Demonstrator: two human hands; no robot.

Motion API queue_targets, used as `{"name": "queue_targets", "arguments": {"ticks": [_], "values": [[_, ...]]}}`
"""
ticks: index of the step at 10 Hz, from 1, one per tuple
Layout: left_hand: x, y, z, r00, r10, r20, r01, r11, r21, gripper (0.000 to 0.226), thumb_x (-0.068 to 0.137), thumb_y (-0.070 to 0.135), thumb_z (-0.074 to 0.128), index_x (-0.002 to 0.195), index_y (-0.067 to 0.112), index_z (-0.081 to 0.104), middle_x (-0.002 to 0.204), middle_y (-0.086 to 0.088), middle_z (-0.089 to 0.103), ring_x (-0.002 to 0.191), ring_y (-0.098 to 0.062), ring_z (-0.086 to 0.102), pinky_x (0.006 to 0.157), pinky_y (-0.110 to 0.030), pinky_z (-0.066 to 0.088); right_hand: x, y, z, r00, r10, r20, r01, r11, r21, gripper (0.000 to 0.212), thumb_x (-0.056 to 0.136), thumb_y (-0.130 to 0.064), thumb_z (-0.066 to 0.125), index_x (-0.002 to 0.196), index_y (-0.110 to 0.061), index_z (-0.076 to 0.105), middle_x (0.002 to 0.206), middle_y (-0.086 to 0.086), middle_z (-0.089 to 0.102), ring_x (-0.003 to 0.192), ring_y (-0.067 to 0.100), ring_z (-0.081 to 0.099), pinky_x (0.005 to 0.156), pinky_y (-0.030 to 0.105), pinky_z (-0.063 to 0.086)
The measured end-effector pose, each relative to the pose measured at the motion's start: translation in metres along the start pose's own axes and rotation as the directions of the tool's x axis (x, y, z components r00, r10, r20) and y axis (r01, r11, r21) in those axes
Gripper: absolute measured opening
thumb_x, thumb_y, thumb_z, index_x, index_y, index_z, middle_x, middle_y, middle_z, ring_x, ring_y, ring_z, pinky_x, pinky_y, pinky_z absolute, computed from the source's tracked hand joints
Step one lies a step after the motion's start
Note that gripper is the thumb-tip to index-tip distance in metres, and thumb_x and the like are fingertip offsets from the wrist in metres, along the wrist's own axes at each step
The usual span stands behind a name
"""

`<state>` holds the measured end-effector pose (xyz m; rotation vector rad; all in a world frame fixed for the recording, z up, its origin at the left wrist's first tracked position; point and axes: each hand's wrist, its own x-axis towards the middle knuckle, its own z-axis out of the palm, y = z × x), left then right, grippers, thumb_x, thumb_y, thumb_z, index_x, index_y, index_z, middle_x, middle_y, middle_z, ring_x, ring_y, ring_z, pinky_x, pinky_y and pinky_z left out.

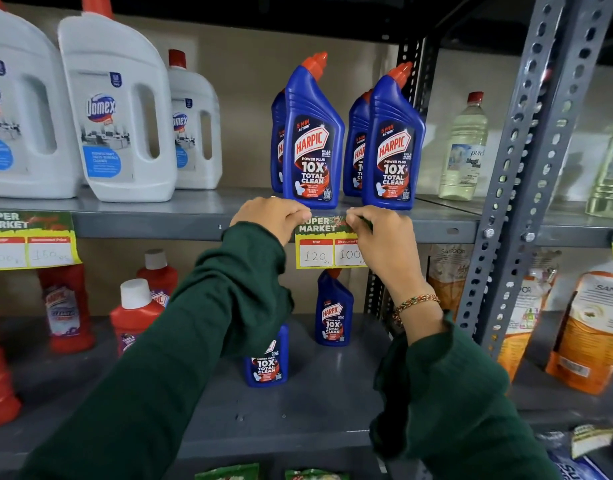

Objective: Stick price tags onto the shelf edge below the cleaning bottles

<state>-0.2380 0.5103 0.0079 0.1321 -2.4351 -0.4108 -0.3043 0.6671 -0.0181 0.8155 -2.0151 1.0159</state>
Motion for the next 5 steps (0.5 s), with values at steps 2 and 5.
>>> {"name": "queue_targets", "arguments": {"ticks": [2,5], "values": [[-0.001,-0.006,-0.007,0.995,0.076,0.069,-0.075,0.997,-0.021,0.026,0.096,0.020,0.044,0.118,0.013,0.056,0.119,-0.013,0.063,0.112,-0.028,0.053,0.094,-0.035,0.045,-0.002,-0.002,-0.002,0.999,-0.032,0.024,0.033,0.999,-0.040,0.019,0.088,-0.001,0.046,0.101,-0.006,0.059,0.096,0.017,0.068,0.091,0.030,0.059,0.071,0.041,0.051],[-0.011,-0.011,-0.001,0.986,0.091,-0.140,-0.104,0.991,-0.085,0.035,0.100,0.026,0.030,0.132,0.013,0.037,0.123,-0.016,0.060,0.105,-0.033,0.056,0.086,-0.039,0.048,-0.009,-0.020,-0.017,0.979,0.188,0.076,-0.202,0.928,0.312,0.031,0.097,-0.019,0.032,0.121,-0.011,0.051,0.109,0.005,0.062,0.098,0.017,0.056,0.080,0.032,0.050]]}}
